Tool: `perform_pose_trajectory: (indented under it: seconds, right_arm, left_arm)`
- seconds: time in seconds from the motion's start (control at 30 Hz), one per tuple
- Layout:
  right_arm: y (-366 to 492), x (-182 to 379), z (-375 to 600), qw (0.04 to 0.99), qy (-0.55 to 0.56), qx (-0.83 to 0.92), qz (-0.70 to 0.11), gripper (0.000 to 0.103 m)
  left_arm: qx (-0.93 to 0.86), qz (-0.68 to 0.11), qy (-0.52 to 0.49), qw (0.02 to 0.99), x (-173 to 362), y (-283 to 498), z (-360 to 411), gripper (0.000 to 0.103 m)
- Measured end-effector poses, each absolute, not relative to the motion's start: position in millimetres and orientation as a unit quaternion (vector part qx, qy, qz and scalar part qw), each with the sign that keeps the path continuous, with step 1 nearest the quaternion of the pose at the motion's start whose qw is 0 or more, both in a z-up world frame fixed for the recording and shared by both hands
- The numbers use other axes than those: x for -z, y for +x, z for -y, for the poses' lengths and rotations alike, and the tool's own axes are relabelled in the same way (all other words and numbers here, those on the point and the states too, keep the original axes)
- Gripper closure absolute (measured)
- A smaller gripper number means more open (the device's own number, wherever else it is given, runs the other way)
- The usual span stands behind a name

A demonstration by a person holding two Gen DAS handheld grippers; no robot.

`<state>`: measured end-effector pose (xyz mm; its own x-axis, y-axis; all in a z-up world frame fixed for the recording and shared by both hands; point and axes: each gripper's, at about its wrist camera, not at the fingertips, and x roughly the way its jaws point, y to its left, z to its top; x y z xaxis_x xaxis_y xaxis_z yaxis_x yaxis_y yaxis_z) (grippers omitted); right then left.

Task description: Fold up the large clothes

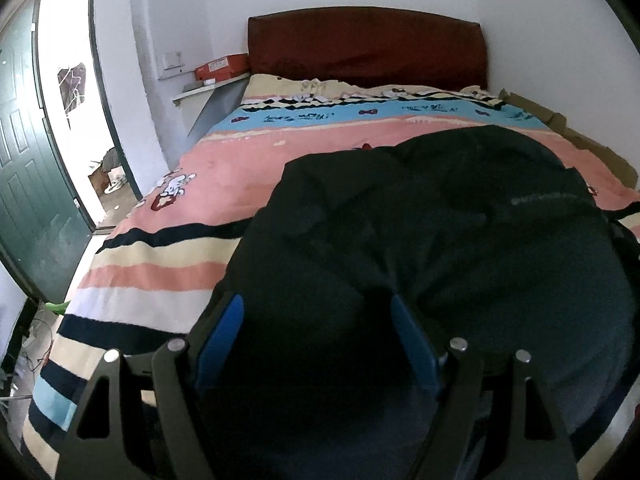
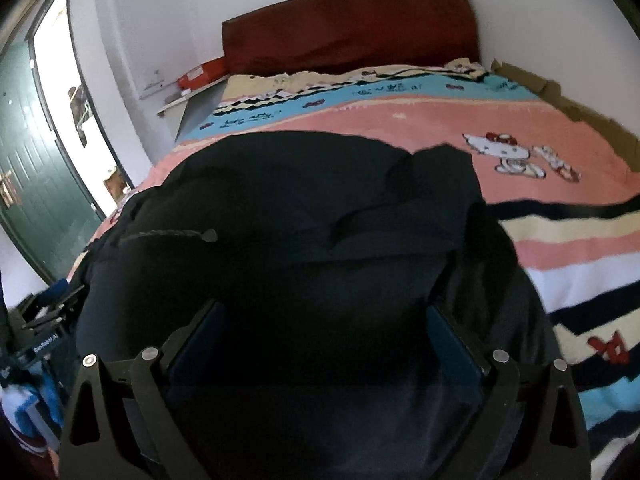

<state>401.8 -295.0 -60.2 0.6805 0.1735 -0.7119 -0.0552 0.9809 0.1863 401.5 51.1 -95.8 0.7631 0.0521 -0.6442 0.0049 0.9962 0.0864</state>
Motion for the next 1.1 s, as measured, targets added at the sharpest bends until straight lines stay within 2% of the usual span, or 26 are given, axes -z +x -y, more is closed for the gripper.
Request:
perform_pose_trajectory:
  seconds: [0.27, 0.53, 0.77, 1.1]
  right_arm:
    - [402, 67, 298, 0.915, 0.079, -0.060, -0.392, 0.003]
    - [386, 50, 328, 0.923, 0.084, -0.032, -0.375, 0.002]
    - [384, 82, 360, 0.905, 0.108, -0.017, -0.412, 0.001]
    - [375, 81, 363, 0.903, 0.109, -0.015, -0.416, 0.001]
  left_arm:
    - [-0.012, -0.338, 0.043, 0.940, 100, 399, -53, 0.027]
    - [-0.023, -0.336, 0.039, 0.941, 97, 390, -56, 0.027]
    - [-0.026, -0.331, 0.046, 0.942, 101, 387, -53, 0.027]
    - [-0.020, -0.339, 0.067, 0.938, 103, 384, -51, 0.027]
